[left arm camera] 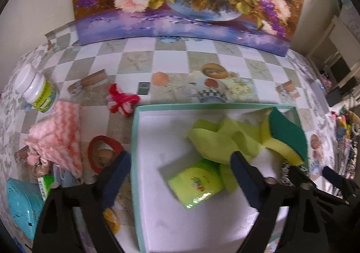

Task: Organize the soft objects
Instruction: 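Lift both open grippers up from the tray, then move both grippers back over the remaining pile, then grasp the light-blue face mask with the right gripper, then lift the mask with the right gripper while the left gripper grasps the pink zigzag towel, then carry the mask and pink towel over the white tray and open both grippers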

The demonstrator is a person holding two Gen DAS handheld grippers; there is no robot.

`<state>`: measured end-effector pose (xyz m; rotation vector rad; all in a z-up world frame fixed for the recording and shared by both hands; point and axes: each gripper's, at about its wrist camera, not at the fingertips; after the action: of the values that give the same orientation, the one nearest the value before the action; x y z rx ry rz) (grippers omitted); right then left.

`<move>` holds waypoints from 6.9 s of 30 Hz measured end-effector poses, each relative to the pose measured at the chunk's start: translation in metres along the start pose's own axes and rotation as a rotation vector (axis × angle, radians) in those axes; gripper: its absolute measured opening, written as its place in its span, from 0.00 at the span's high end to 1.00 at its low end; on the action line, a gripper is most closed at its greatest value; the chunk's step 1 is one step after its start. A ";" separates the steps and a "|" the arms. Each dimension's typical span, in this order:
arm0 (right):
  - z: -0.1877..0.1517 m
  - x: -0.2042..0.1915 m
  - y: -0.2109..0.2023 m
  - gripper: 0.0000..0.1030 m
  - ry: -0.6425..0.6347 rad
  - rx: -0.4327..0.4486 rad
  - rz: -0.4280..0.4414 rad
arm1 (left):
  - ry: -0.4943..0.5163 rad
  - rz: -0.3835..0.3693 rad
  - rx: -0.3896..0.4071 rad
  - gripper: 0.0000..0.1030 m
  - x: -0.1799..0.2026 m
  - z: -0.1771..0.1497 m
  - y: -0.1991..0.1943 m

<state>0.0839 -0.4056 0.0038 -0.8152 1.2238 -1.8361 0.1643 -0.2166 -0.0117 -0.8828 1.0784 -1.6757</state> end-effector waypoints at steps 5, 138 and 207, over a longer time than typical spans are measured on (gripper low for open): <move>0.000 -0.002 -0.001 0.00 -0.010 0.003 -0.005 | -0.025 0.027 -0.019 0.05 -0.011 0.000 0.008; -0.004 -0.140 -0.074 0.88 -0.217 0.088 0.519 | -0.105 0.192 -0.031 0.05 -0.148 0.026 -0.048; -0.015 0.014 -0.108 0.88 0.097 0.236 0.414 | 0.018 -0.123 0.227 0.86 -0.009 -0.033 -0.119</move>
<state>0.0375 -0.3848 0.1016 -0.3159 1.1102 -1.6483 0.0998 -0.1764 0.0867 -0.8009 0.8396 -1.8684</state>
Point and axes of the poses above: each gripper's, at about its wrist camera, not at the fingertips, and y roughly the way its jaws point, x to its right, z to its top, and after that the axes turned 1 degree about -x, right-handed
